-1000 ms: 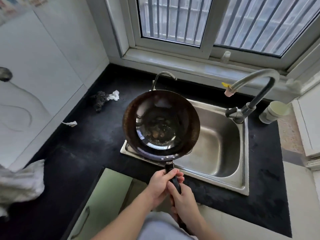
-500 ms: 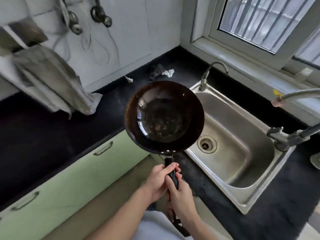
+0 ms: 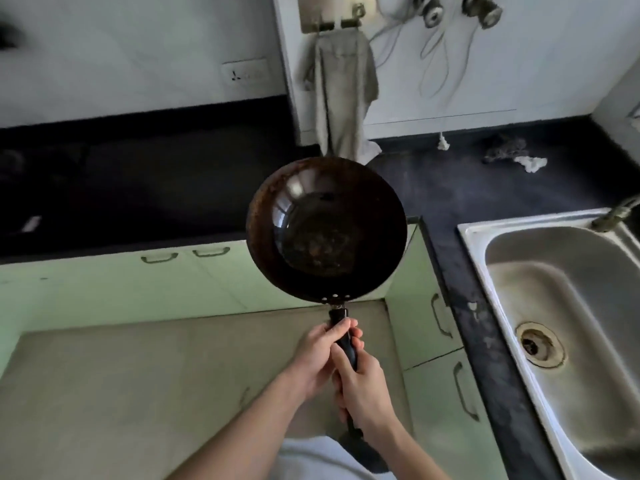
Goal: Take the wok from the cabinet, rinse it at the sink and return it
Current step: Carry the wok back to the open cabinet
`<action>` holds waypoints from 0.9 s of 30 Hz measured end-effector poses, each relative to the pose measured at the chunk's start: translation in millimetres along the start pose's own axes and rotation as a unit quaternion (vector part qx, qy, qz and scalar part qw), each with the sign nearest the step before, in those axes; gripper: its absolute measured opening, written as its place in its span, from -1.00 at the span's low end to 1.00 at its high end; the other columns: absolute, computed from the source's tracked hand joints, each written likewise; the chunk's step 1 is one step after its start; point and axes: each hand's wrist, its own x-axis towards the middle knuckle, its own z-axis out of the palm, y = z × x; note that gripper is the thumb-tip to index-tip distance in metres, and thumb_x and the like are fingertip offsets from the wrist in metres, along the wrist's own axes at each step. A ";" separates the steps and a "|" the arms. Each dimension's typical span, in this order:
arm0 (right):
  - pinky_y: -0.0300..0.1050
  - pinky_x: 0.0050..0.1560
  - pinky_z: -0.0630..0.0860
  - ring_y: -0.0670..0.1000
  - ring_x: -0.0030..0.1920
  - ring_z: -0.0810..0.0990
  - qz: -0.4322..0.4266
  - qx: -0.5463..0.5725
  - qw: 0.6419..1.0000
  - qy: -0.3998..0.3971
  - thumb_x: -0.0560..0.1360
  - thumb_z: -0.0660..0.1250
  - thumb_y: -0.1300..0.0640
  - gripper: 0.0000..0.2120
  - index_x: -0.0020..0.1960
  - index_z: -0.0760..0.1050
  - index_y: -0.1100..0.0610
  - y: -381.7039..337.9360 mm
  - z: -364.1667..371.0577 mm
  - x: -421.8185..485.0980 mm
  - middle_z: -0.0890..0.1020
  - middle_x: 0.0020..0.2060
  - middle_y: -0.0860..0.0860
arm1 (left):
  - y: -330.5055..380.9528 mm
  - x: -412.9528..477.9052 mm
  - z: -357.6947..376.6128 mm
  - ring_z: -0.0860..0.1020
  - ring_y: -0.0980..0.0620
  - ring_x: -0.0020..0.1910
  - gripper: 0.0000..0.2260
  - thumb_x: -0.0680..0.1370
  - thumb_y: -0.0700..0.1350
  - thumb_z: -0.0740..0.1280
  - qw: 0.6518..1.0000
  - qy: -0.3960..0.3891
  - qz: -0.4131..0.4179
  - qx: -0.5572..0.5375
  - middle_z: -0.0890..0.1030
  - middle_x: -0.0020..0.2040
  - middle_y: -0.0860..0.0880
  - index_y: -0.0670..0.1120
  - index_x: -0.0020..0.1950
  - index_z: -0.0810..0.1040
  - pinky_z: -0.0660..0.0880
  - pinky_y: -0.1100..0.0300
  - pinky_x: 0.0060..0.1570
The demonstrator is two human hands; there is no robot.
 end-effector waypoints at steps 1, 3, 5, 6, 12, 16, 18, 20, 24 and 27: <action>-0.15 -0.54 0.31 0.00 -0.59 0.37 0.000 -0.009 1.000 -0.017 0.62 0.28 0.04 -0.72 -0.23 0.43 0.13 -0.3 13.2 -2.2 0.47 -0.55 -0.01 | 3.1 -7.8 -13.6 0.56 -0.03 -0.26 -0.87 0.62 -0.21 0.24 1.000 0.011 0.010 -0.013 0.57 -0.20 -0.12 -0.28 0.06 0.49 0.56 0.12 -0.12; -0.14 -0.54 0.32 0.01 -0.59 0.37 -0.002 -0.030 0.998 -0.049 0.62 0.28 0.03 -0.72 -0.21 0.43 0.15 1.5 39.7 -8.9 0.47 -0.55 0.01 | 8.3 -25.6 -41.1 0.55 -0.03 -0.26 -0.87 0.62 -0.22 0.25 0.998 0.030 0.035 -0.034 0.57 -0.20 -0.13 -0.29 0.06 0.49 0.56 0.13 -0.13; -0.12 -0.53 0.35 0.02 -0.58 0.39 -0.007 -0.060 0.995 -0.080 0.62 0.27 0.02 -0.71 -0.21 0.43 0.16 3.2 68.1 -19.6 0.48 -0.55 0.01 | 11.8 -46.1 -71.8 0.55 -0.02 -0.26 -0.87 0.62 -0.21 0.25 0.996 0.046 0.063 -0.050 0.57 -0.19 -0.12 -0.28 0.06 0.50 0.56 0.13 -0.12; -0.11 -0.53 0.36 0.02 -0.58 0.40 -0.008 -0.073 0.993 -0.096 0.62 0.27 0.02 -0.70 -0.22 0.43 0.17 4.5 83.1 -26.9 0.48 -0.55 0.02 | 12.5 -57.8 -87.9 0.55 -0.02 -0.25 -0.87 0.62 -0.21 0.26 0.994 0.052 0.075 -0.054 0.57 -0.19 -0.12 -0.27 0.06 0.50 0.56 0.13 -0.11; -0.07 -0.53 0.42 0.06 -0.54 0.44 0.004 -0.138 0.974 -0.182 0.62 0.25 0.04 -0.64 -0.19 0.44 0.33 25.6 173.6 -85.1 0.49 -0.49 0.06 | 2.8 -141.8 -187.4 0.57 -0.06 -0.20 -0.84 0.62 -0.17 0.28 0.982 0.116 0.129 -0.073 0.59 -0.20 -0.12 -0.28 0.06 0.52 0.56 0.12 -0.09; -0.12 -0.58 0.38 0.03 -0.57 0.40 0.008 -0.156 0.956 -0.247 0.64 0.22 0.07 -0.70 -0.20 0.44 0.24 41.7 235.6 -116.8 0.46 -0.51 0.03 | -0.7 -197.0 -246.7 0.56 -0.07 -0.20 -0.84 0.61 -0.15 0.29 0.969 0.160 0.168 -0.084 0.58 -0.22 -0.14 -0.25 -0.01 0.54 0.52 0.10 -0.04; -0.13 -0.60 0.36 0.03 -0.59 0.40 0.007 -0.172 0.945 -0.279 0.65 0.21 0.09 -0.69 -0.20 0.43 0.25 47.8 264.4 -132.7 0.45 -0.51 0.05 | -3.0 -224.0 -272.5 0.57 -0.06 -0.20 -0.84 0.61 -0.13 0.29 0.960 0.184 0.188 -0.092 0.60 -0.23 -0.14 -0.23 -0.03 0.56 0.51 0.09 -0.02; -0.13 -0.61 0.35 0.01 -0.60 0.39 0.009 -0.187 0.932 -0.310 0.65 0.20 0.11 -0.70 -0.18 0.43 0.28 53.9 290.2 -148.1 0.44 -0.51 0.06 | -7.4 -248.5 -296.6 0.57 -0.06 -0.20 -0.82 0.62 -0.12 0.29 0.951 0.205 0.203 -0.114 0.60 -0.22 -0.14 -0.24 -0.01 0.55 0.52 0.09 -0.01; -0.13 -0.63 0.33 0.00 -0.61 0.37 0.003 -0.225 0.903 -0.366 0.66 0.20 0.12 -0.72 -0.13 0.43 0.31 65.6 335.0 -165.0 0.44 -0.50 0.08 | -15.7 -285.0 -337.2 0.58 -0.05 -0.20 -0.82 0.62 -0.15 0.28 0.924 0.237 0.232 -0.191 0.60 -0.20 -0.15 -0.27 0.02 0.54 0.53 0.07 0.03; -0.11 -0.59 0.34 0.01 -0.59 0.39 0.018 -0.273 0.877 -0.394 0.64 0.23 0.06 -0.71 -0.16 0.46 0.24 74.1 365.5 -171.8 0.47 -0.50 0.05 | -19.2 -307.1 -362.7 0.58 -0.06 -0.19 -0.81 0.63 -0.15 0.27 0.904 0.255 0.256 -0.227 0.58 -0.21 -0.15 -0.28 0.03 0.54 0.54 0.08 0.00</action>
